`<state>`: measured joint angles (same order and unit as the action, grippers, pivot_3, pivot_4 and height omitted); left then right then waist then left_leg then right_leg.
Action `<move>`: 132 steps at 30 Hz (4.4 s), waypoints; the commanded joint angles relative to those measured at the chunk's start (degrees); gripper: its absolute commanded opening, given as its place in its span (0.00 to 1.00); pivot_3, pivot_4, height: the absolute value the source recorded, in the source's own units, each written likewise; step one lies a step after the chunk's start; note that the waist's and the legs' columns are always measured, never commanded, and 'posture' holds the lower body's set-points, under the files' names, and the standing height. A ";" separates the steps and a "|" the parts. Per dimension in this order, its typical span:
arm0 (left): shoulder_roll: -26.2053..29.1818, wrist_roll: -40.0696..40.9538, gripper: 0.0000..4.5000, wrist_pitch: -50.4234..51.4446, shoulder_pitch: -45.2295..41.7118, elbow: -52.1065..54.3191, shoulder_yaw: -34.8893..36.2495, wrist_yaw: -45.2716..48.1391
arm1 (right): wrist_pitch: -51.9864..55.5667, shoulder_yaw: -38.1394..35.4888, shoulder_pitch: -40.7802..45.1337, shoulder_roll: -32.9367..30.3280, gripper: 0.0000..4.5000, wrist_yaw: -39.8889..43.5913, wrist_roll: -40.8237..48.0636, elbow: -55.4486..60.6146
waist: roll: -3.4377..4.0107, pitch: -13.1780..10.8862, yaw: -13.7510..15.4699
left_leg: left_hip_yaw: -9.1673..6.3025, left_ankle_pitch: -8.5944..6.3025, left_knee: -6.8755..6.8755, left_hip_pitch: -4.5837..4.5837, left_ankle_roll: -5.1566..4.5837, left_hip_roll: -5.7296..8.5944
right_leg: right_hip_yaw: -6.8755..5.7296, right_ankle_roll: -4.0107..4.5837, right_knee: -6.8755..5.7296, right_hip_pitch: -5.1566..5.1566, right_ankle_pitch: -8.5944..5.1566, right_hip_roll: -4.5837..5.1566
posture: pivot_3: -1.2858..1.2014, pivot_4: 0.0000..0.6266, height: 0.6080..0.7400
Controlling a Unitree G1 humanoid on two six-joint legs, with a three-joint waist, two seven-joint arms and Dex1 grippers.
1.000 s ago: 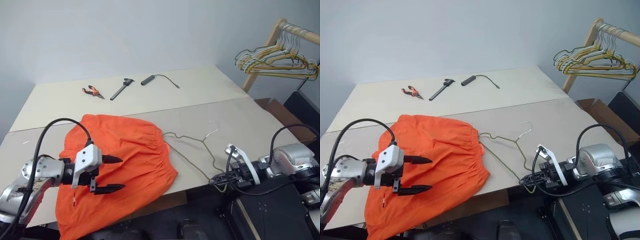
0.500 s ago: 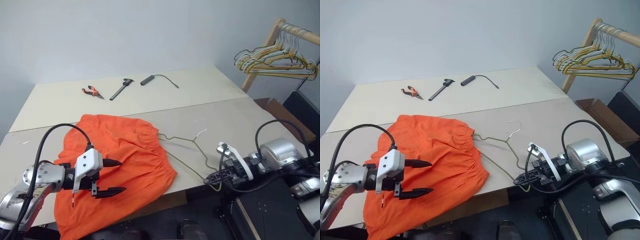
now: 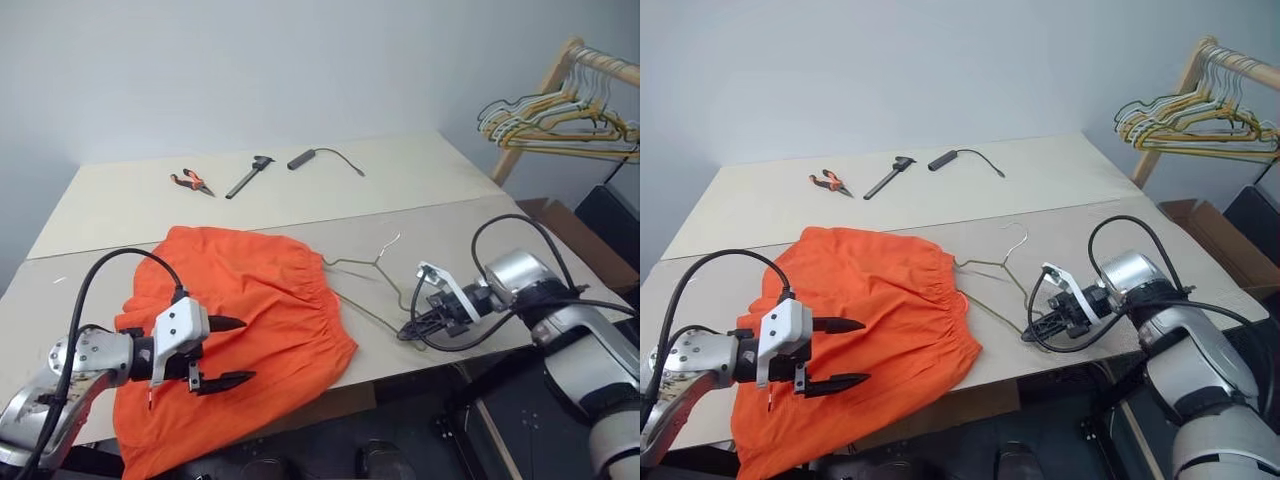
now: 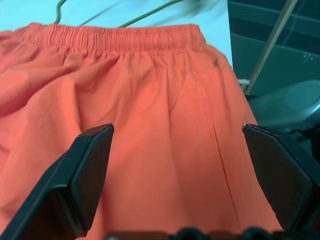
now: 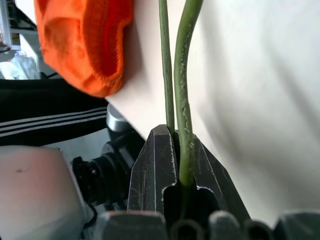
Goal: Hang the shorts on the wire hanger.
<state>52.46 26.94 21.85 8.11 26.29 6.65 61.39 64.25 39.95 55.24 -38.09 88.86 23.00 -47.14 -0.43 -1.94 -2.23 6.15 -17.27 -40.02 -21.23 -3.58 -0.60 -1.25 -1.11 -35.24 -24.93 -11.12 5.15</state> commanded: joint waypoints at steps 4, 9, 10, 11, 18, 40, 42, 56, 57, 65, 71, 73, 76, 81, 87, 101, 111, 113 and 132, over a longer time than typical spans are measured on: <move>-0.34 -0.36 1.00 -0.01 -0.97 1.35 -0.24 -0.93 | -3.76 -5.64 5.66 4.28 0.00 3.63 -2.79 -8.58 | 0.00 0.00 -0.15 | 0.10 0.01 0.00 0.00 0.02 0.01 | 0.17 0.01 -0.22 -0.12 0.01 -0.01 | 0.52 0.00 1.00; -0.40 -0.52 1.00 -0.51 -1.40 0.68 -0.76 -0.71 | -5.30 -7.44 5.18 4.20 0.00 3.45 -3.45 -6.27 | 0.00 0.00 -0.05 | 0.13 0.02 -0.02 0.02 0.03 0.07 | 0.27 0.02 -0.49 -0.21 0.00 0.02 | 0.51 0.00 1.00; -0.39 -0.51 1.00 -0.56 -1.67 0.54 -0.90 -0.53 | -4.46 -6.74 4.51 3.43 0.00 3.58 -2.06 -3.65 | 0.01 0.00 -0.09 | 0.13 0.02 -0.02 0.03 0.03 0.07 | 0.27 0.02 -0.50 -0.21 0.00 0.02 | 0.51 0.00 1.00; -0.39 -0.61 1.00 -0.60 -2.14 0.27 -1.14 -0.41 | -3.55 -5.71 3.81 2.74 0.00 3.64 -1.11 -1.00 | 0.01 0.00 -0.10 | 0.15 0.02 -0.01 0.03 0.03 0.07 | 0.31 0.02 -0.52 -0.24 0.00 0.02 | 0.51 0.00 1.00; -0.53 -2.58 1.00 -1.61 -5.03 -1.87 -3.69 0.11 | -3.51 -3.03 3.19 3.42 0.00 3.64 -2.38 1.24 | 0.01 0.01 -0.41 | 0.17 0.00 -0.02 0.08 0.00 0.07 | 0.33 0.03 -0.60 -0.25 0.00 0.01 | 0.50 0.00 1.00; -5.51 -3.80 1.00 -2.78 -12.54 -6.72 -0.76 -5.87 | -15.45 -18.86 5.22 6.77 0.00 -4.86 -11.62 7.94 | 0.01 0.01 -1.57 | 0.16 0.16 -0.04 0.07 0.27 0.05 | 0.37 0.03 -0.65 -0.25 0.01 -0.02 | 0.49 0.00 1.00; -7.52 -2.22 1.00 -1.75 -18.11 -9.72 0.76 -7.92 | -15.19 -21.00 2.98 6.48 0.00 -8.04 -11.03 15.67 | 0.00 0.01 -1.37 | 0.14 0.13 -0.06 0.07 0.21 0.05 | 0.36 0.03 -0.71 -0.25 0.02 -0.01 | 0.49 0.00 1.00; -1.43 -6.06 1.00 -10.65 -45.56 -37.93 -2.07 8.04 | -25.78 -17.97 -6.29 6.78 0.00 -22.21 -18.75 36.41 | -0.04 0.04 -2.92 | 0.21 0.23 -0.25 0.05 0.36 0.14 | 0.39 -0.02 -0.72 -0.23 0.04 -0.10 | 0.48 0.00 1.00; -1.05 -7.20 1.00 -12.46 -46.91 -40.86 -3.04 9.96 | -26.77 -17.41 -6.45 6.89 0.00 -22.57 -19.34 36.74 | -0.04 0.04 -3.05 | 0.21 0.23 -0.25 0.04 0.36 0.15 | 0.39 -0.02 -0.71 -0.23 0.04 -0.10 | 0.48 0.00 1.00; -0.15 -13.38 1.00 -20.57 -58.19 -56.92 -10.74 27.08 | -30.96 -14.97 -6.46 6.83 0.00 -22.20 -21.74 39.33 | -0.09 0.04 -3.40 | 0.23 0.20 -0.38 -0.10 0.30 0.17 | 0.36 -0.08 -0.62 -0.25 0.04 -0.16 | 0.48 0.00 1.00; -3.05 -17.92 1.00 -24.61 -64.83 -65.16 -14.75 30.83 | -31.70 -14.04 -6.65 6.65 0.00 -21.67 -22.40 41.85 | -0.10 0.04 -3.37 | 0.25 0.11 -0.45 -0.15 0.13 0.17 | 0.39 -0.19 -0.62 -0.25 -0.02 -0.13 | 0.48 0.00 1.00; -3.58 -18.68 1.00 -25.17 -65.93 -66.87 -16.33 31.11 | -31.34 -13.92 -6.59 6.88 0.00 -21.66 -22.47 42.39 | -0.10 0.04 -3.39 | 0.24 0.06 -0.61 -0.23 0.06 0.14 | 0.38 -0.23 -0.65 -0.27 -0.03 -0.13 | 0.48 0.00 1.00; -3.37 -17.30 1.00 -25.39 -66.17 -67.31 -19.51 31.11 | -31.23 -13.76 -6.72 6.93 0.00 -21.76 -22.72 43.10 | -0.09 0.04 -3.51 | 0.25 -0.01 -0.82 -0.41 -0.05 0.09 | 0.40 -0.28 -0.71 -0.35 -0.03 -0.13 | 0.48 0.00 1.00; -3.29 -16.01 0.74 -24.77 -66.49 -67.76 -22.52 31.11 | -30.96 -13.65 -6.75 6.93 0.00 -21.79 -22.99 43.61 | -0.09 0.04 -3.49 | 0.24 -0.07 -0.96 -0.57 -0.15 0.10 | 0.41 -0.35 -0.73 -0.43 0.00 -0.08 | 0.48 0.00 1.00; -3.26 -12.68 0.31 -23.70 -66.93 -67.32 -23.53 31.11 | -31.39 -13.24 -6.64 6.66 0.00 -21.45 -23.68 43.80 | -0.09 0.04 -3.50 | 0.23 -0.07 -1.05 -0.78 -0.16 0.10 | 0.41 -0.43 -0.78 -0.57 0.05 -0.07 | 0.48 0.00 1.00; -0.77 -10.66 0.00 -27.14 -64.94 -66.55 -25.93 31.11 | -39.58 -13.22 -8.56 5.80 0.34 -23.91 -27.37 44.48 | -0.10 0.04 -3.49 | 0.24 -0.09 -1.14 -0.83 -0.19 0.14 | 0.43 -0.47 -0.75 -0.60 0.05 -0.06 | 0.47 0.00 1.00; -3.85 -15.29 0.00 -30.43 -66.29 -71.14 -20.16 29.61 | -30.22 -28.97 -11.89 2.07 1.00 -27.89 -19.14 50.60 | -0.10 0.04 -3.40 | 0.24 -0.16 -1.46 -0.95 -0.31 0.15 | 0.40 -0.57 -0.75 -0.57 0.11 -0.01 | 0.47 0.00 1.00; -3.85 -15.52 0.00 -30.66 -66.60 -71.72 -18.68 29.72 | -26.00 -33.84 -14.79 1.00 1.00 -27.95 -15.15 54.48 | -0.11 0.05 -3.42 | 0.24 -0.17 -1.48 -0.97 -0.33 0.15 | 0.40 -0.59 -0.74 -0.58 0.12 0.00 | 0.46 0.00 1.00; -0.91 -14.83 0.00 -26.68 -66.55 -68.19 -10.62 31.08 | -14.04 -36.93 -34.14 26.05 1.00 -45.06 0.21 60.26 | -0.18 0.09 -4.71 | 0.23 -0.38 -1.68 -0.81 -0.70 0.04 | 0.49 -0.68 -0.90 -0.40 0.22 -0.07 | 0.47 0.00 1.00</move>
<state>50.03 10.90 -5.52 -57.95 -44.24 -6.08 92.26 52.86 5.57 20.90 -12.54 44.00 20.92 12.00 -0.61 -1.85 -6.94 6.38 -17.66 -41.71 -22.05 -4.28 -0.54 -0.76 -1.81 -36.11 -25.31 -10.88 5.09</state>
